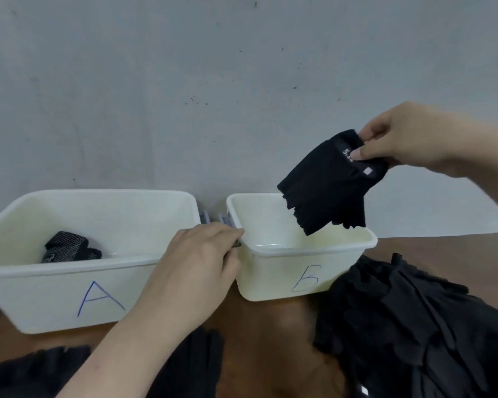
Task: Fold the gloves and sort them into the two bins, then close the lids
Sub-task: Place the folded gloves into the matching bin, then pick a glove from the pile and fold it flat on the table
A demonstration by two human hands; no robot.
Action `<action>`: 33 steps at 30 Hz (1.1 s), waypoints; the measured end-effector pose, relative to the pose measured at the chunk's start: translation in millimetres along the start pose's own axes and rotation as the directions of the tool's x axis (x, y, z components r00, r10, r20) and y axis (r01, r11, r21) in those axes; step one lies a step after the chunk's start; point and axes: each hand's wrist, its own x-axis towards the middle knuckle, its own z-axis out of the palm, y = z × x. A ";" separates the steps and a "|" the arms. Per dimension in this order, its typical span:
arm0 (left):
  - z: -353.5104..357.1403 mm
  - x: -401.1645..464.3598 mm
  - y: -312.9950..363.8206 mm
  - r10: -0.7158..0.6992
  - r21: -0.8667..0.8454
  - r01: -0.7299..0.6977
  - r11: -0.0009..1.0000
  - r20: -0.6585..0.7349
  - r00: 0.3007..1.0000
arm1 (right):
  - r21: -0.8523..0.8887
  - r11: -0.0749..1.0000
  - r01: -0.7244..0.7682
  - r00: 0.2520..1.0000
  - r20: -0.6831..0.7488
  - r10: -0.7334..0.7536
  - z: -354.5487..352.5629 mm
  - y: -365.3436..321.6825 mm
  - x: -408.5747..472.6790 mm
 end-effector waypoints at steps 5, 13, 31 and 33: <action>15.2 13.6 -9.7 0.043 0.148 -0.064 0.987 0.143 0.989 | 0.058 0.994 -0.090 0.986 0.146 0.081 50.7 7.8 46.5; 15.1 18.1 -11.5 0.038 0.144 -0.064 0.987 0.180 0.983 | -0.048 0.980 -0.195 0.897 0.395 0.198 148.0 46.7 75.7; 13.5 -8.7 52.0 -0.037 -0.111 0.029 0.993 -0.070 0.997 | 0.278 0.907 0.315 0.925 -0.305 -0.228 165.6 34.7 -124.4; 17.7 -25.3 67.3 -0.109 -0.227 0.088 0.970 -0.082 0.991 | 0.298 0.905 0.304 0.939 -0.257 -0.231 192.0 52.2 -173.7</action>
